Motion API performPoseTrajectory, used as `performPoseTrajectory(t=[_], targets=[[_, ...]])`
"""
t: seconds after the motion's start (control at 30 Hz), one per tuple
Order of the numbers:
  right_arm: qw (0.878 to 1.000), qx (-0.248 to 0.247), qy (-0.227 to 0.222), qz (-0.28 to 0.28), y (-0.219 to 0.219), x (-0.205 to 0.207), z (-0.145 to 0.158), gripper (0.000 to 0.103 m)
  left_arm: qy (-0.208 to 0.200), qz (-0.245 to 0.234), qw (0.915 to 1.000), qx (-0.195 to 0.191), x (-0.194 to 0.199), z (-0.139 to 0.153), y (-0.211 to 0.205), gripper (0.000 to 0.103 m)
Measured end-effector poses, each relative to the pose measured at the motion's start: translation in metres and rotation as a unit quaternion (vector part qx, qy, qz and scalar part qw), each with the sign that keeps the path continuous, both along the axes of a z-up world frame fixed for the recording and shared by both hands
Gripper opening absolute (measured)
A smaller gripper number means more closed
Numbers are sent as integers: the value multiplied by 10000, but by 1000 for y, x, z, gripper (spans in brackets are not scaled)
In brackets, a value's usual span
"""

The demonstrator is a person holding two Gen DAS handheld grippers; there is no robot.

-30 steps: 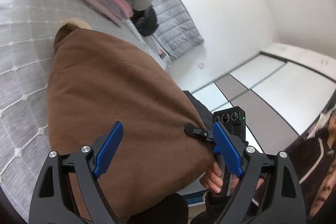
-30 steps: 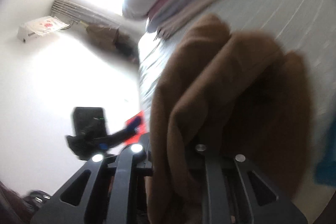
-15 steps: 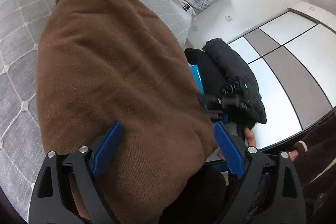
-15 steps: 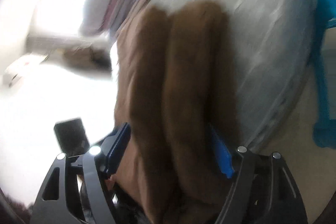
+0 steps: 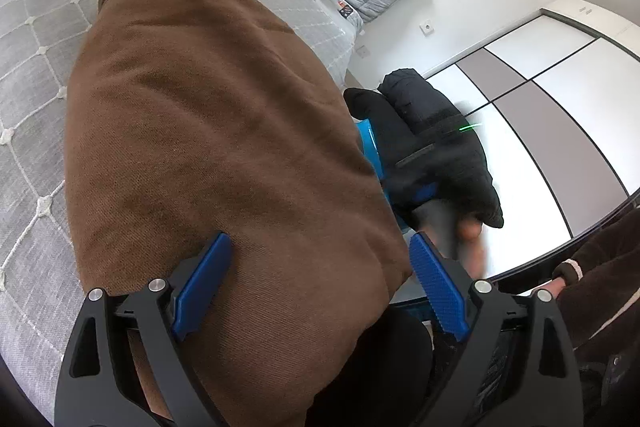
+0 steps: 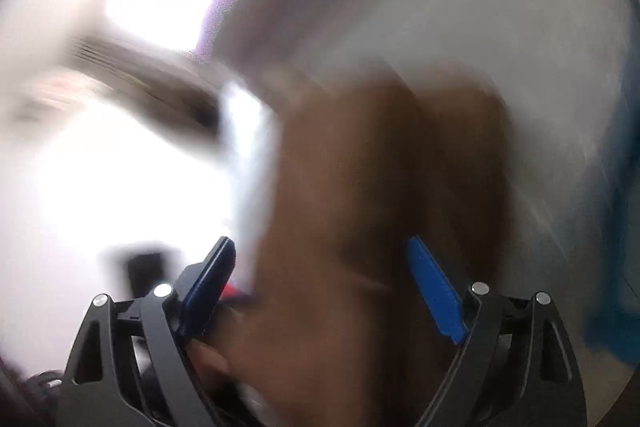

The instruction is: Fold large clothes

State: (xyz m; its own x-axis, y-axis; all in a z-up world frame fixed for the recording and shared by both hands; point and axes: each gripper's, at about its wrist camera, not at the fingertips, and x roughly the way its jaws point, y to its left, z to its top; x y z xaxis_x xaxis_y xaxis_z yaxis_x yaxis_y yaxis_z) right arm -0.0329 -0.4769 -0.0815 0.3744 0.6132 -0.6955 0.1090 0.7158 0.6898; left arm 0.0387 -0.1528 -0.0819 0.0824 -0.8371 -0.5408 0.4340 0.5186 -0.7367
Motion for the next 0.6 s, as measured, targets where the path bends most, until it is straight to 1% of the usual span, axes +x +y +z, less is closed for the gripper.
performPoseTrajectory(t=[0.03,0.07,0.1,0.13,0.17,0.2,0.23,0.27,0.3,0.33,0.37,0.4,0.43,0.47,0.5,0.53,0.57,0.6], targets=[[9997,230,32,37,-4,-10,-14,81,74,-47,9999,-94,1,-1,1,87],[9993,362,29,-60,-11,-17,-11,80,114,-87,9998,-149,0,-2,1,87],[9980,595,41,-187,-22,-25,-4,80,115,-113,9997,-168,0,-2,1,87],[9950,949,-143,-286,-33,-35,7,80,46,-80,9999,-96,-1,-2,1,87],[9922,1159,-334,-314,-47,-43,16,80,39,-56,10000,-72,-1,-2,2,88],[9916,1169,-432,-343,-54,-52,26,81,84,-5,9999,-94,1,-2,5,88],[9934,985,-445,-379,-60,-60,36,82,152,20,9998,-149,3,-2,7,88],[9957,762,-387,-369,-59,-68,40,87,250,41,9994,-236,4,-3,9,88],[9974,615,-265,-276,-55,-72,41,89,323,59,9990,-312,5,-3,12,88],[9979,642,-60,-69,-35,-84,30,89,378,91,9985,-374,6,-3,15,88],[9970,766,65,121,-23,-90,25,89,405,116,9983,-406,6,-3,17,88],[9962,805,102,314,-14,-92,25,89,423,147,9981,-433,6,-3,18,88],[9959,808,65,394,-9,-94,30,89,434,202,9979,-427,5,-3,20,88],[9941,979,11,472,-9,-93,35,90,447,228,9979,-408,5,-2,21,88],[9898,1268,-150,629,-2,-92,47,90,462,249,9979,-391,5,1,22,88],[9812,1679,-339,890,7,-97,61,90,466,253,9978,-402,4,4,22,88],[9736,1876,-514,1194,15,-101,76,90,456,237,9977,-443,4,8,22,88],[9762,1541,-616,1397,26,-106,91,90,387,199,9978,-496,2,15,23,88]])
